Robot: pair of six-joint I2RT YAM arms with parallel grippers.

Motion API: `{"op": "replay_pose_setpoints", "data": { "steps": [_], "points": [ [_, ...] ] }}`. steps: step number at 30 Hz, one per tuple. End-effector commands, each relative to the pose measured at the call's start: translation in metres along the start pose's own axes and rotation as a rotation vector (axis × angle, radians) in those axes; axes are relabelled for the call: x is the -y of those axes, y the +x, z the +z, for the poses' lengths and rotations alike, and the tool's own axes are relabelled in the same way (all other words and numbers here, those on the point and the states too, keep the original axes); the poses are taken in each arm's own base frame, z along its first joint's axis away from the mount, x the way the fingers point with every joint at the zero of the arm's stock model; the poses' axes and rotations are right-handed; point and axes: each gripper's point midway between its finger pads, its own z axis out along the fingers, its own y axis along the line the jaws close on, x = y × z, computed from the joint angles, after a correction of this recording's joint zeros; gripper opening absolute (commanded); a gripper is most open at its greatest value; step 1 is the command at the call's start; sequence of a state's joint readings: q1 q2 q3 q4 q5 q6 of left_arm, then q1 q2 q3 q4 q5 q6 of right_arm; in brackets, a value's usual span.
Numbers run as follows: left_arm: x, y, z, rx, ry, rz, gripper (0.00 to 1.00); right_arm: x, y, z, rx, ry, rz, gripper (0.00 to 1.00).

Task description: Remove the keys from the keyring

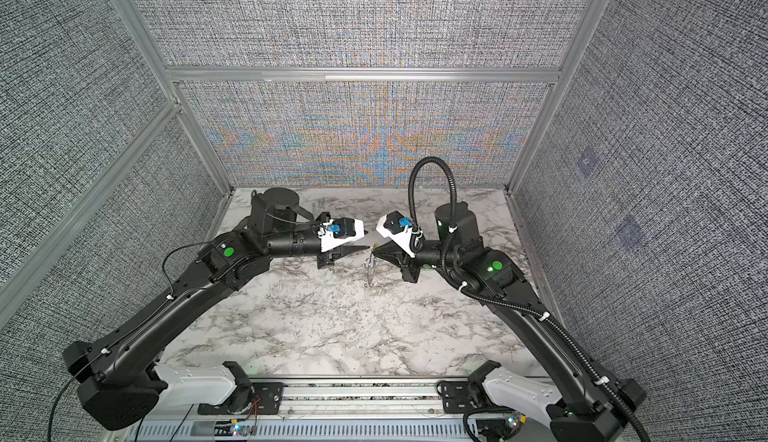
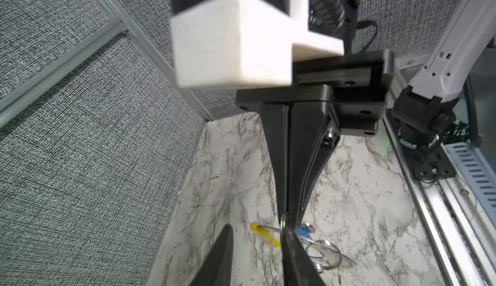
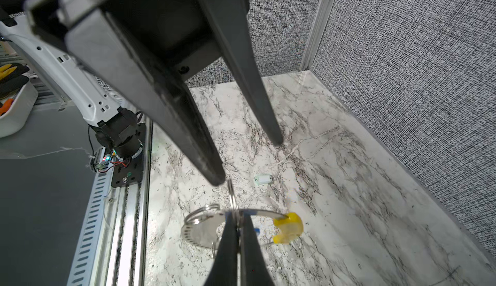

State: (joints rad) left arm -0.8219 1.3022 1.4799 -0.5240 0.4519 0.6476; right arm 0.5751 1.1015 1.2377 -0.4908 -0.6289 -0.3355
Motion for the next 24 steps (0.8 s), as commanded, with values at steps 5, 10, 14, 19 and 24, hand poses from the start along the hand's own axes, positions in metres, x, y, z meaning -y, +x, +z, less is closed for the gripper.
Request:
{"op": "replay_pose_setpoints", "data": {
  "steps": [5, 10, 14, 19, 24],
  "points": [
    [-0.001, 0.019, 0.007, -0.161, -0.057, 0.126, 0.31, -0.001, 0.006, 0.001, -0.051, -0.011, 0.032, 0.00],
    [0.001, 0.023, 0.015, -0.214, -0.072, 0.174, 0.26, 0.000, 0.008, 0.002, -0.066, -0.017, 0.036, 0.00],
    [0.003, 0.023, 0.019, -0.222, -0.061, 0.182, 0.23, 0.000, 0.007, 0.003, -0.067, -0.020, 0.033, 0.00],
    [0.003, 0.023, 0.020, -0.226, -0.060, 0.182, 0.16, 0.000, 0.010, 0.004, -0.072, -0.022, 0.033, 0.00],
    [0.004, 0.027, 0.022, -0.241, -0.048, 0.178, 0.13, 0.000, 0.009, 0.003, -0.065, -0.019, 0.029, 0.00]
  ]
}}
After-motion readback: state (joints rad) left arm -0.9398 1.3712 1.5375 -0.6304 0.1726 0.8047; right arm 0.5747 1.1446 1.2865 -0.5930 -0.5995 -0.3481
